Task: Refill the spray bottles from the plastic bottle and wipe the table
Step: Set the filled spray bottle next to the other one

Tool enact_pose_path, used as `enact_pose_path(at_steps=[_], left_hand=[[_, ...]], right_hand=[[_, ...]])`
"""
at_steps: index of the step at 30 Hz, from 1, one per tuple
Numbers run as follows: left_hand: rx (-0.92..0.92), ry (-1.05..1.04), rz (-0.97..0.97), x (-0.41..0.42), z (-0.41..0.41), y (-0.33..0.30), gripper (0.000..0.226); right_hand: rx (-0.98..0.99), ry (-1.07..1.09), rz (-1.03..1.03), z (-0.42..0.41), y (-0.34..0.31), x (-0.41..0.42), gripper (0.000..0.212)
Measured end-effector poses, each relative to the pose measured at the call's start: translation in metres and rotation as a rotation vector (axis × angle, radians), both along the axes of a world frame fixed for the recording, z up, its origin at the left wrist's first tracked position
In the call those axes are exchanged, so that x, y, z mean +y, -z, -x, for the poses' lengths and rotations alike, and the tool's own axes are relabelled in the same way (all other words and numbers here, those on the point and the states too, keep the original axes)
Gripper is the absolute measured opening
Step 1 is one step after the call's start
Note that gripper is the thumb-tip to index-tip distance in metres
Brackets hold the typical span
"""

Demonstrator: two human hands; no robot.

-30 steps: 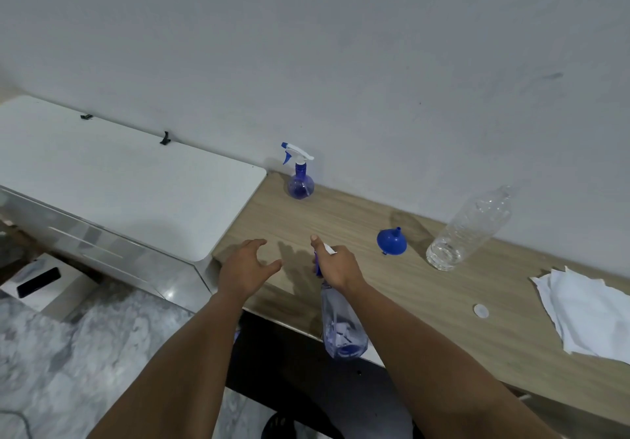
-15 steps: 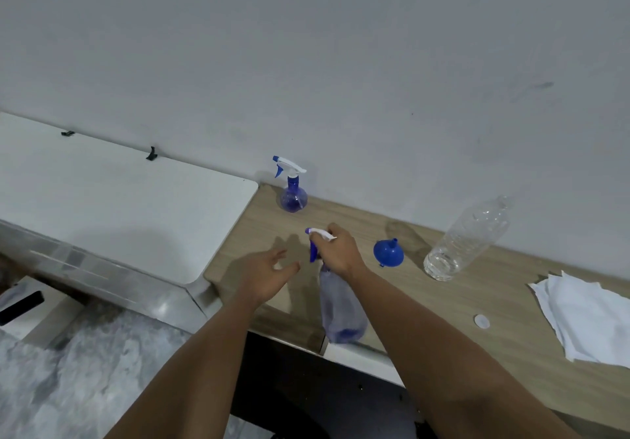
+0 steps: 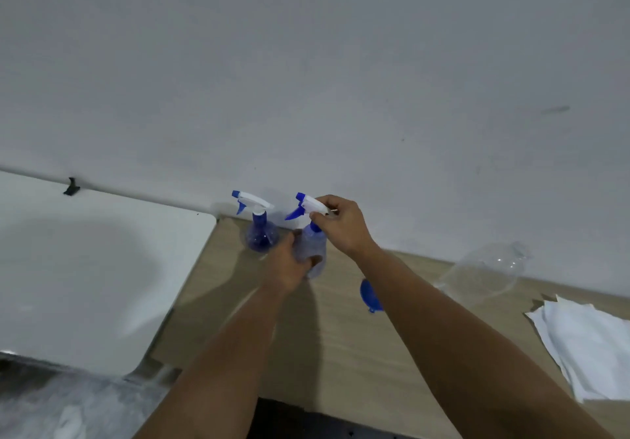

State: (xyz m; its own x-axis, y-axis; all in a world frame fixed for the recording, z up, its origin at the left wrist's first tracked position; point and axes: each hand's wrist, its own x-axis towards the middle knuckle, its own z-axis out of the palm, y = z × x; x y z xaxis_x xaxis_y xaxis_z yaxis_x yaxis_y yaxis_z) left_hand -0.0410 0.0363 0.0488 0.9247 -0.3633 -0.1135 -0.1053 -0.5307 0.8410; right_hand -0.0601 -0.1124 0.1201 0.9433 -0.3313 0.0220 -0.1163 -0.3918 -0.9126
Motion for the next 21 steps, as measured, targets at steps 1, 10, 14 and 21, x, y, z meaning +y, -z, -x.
enact_pose_path(at_steps=[1, 10, 14, 21], left_hand=[[0.01, -0.002, -0.01, -0.003, -0.008, 0.006, 0.064], [0.015, -0.067, 0.002, -0.025, -0.047, 0.028, 0.065], [0.02, -0.058, -0.021, -0.022, -0.053, 0.024, 0.071], [-0.064, -0.1, -0.188, 0.03, -0.042, 0.007, 0.033]], right_hand=[[0.026, -0.008, 0.047, -0.006, 0.004, -0.003, 0.018], [0.096, -0.065, 0.267, -0.046, 0.027, -0.007, 0.027], [0.177, -0.08, 0.374, -0.055, 0.026, -0.004, 0.031], [-0.136, 0.077, 0.606, -0.056, 0.0, 0.025, 0.059]])
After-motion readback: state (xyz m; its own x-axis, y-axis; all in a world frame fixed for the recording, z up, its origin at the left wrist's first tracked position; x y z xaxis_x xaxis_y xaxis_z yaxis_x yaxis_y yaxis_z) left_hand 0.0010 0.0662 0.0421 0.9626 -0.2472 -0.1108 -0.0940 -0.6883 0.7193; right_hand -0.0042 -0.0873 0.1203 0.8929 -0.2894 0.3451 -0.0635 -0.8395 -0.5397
